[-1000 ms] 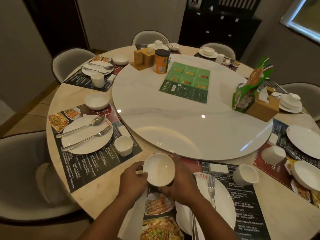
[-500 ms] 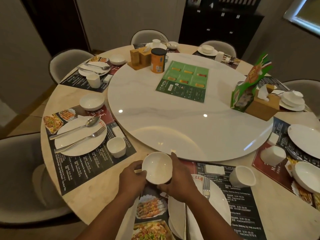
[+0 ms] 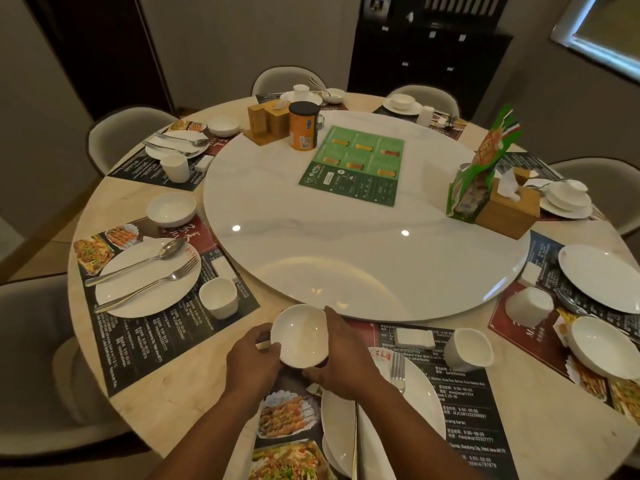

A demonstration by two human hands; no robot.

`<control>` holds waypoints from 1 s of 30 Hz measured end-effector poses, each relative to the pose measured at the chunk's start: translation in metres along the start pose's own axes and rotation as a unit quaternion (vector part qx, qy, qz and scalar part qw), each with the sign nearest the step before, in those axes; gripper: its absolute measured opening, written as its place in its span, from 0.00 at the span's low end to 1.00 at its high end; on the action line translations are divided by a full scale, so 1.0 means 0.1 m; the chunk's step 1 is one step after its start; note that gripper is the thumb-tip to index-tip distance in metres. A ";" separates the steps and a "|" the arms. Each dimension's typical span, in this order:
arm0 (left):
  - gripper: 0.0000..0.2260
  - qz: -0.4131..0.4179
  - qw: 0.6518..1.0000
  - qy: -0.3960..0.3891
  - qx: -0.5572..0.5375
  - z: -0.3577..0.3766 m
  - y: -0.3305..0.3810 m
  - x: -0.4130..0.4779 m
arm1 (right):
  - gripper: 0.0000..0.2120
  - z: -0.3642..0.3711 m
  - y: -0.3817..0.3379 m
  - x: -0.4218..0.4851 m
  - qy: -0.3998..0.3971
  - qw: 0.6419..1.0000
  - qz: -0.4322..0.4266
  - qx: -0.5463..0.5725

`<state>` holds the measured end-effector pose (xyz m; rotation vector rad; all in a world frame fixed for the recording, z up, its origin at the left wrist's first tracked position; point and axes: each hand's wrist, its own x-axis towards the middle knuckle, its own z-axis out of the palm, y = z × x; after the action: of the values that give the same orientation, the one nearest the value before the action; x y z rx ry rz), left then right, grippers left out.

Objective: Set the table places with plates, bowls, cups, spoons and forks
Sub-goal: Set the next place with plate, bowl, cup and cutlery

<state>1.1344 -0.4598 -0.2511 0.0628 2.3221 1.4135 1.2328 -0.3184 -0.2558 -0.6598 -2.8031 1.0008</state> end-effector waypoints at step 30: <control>0.14 0.022 0.991 -0.044 0.123 0.40 -0.22 -1.20 | 0.16 -0.69 0.75 -1.83 0.122 0.929 0.314 0.153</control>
<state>1.2622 -0.4671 -0.2471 0.2436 2.4222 1.1123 1.4412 -0.3046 -0.2385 -1.5581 -2.1753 1.2927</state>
